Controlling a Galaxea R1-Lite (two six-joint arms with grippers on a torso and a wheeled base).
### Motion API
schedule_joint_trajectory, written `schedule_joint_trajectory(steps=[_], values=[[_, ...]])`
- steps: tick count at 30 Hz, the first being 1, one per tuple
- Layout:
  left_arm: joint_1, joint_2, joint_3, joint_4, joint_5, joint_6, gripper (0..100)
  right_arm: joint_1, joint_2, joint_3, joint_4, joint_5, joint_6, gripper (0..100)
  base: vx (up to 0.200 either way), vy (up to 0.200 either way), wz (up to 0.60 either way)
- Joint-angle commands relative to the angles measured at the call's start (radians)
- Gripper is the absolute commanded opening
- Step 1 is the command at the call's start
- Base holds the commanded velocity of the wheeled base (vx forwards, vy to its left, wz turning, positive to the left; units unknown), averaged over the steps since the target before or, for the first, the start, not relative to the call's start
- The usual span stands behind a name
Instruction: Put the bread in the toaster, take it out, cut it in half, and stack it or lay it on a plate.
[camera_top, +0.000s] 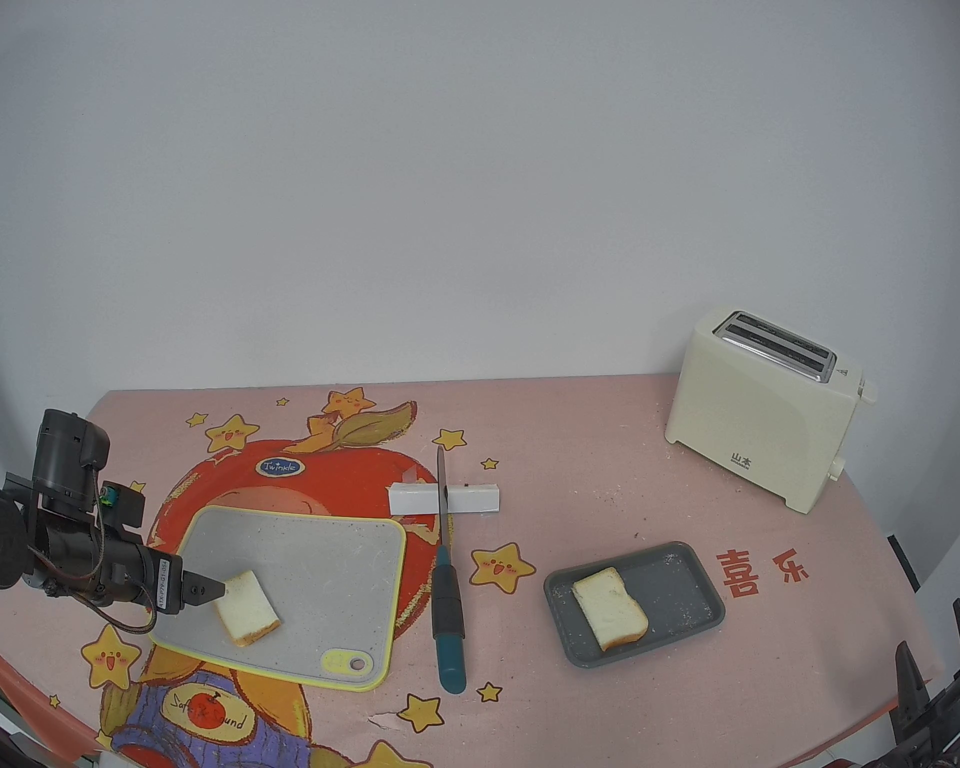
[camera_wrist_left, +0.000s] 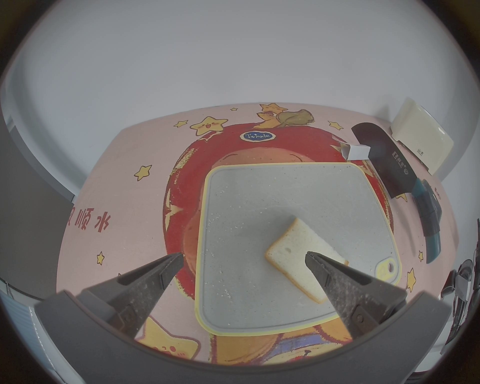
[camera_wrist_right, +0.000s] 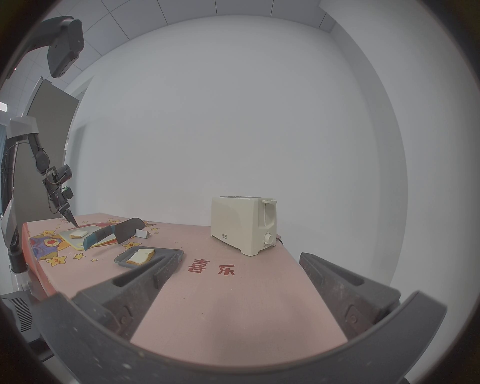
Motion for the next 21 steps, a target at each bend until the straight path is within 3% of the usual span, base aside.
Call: schedule_joint_trajectory(steps=[1, 6, 21], values=[[0.001, 0.029, -0.008, -0.010, 0.033, -0.001, 100, 0.000, -0.004, 0.016, 0.000, 0.001, -0.001, 100, 0.000, 0.000, 0.00], [-0.001, 0.073, -0.008, -0.051, 0.047, -0.014, 100, 0.000, -0.004, 0.016, 0.000, 0.001, -0.001, 100, 0.000, 0.000, 0.00], [-0.002, 0.093, 0.014, -0.053, 0.050, -0.014, 100, 0.000, -0.004, 0.016, 0.000, 0.001, -0.001, 100, 0.000, 0.000, 0.00]])
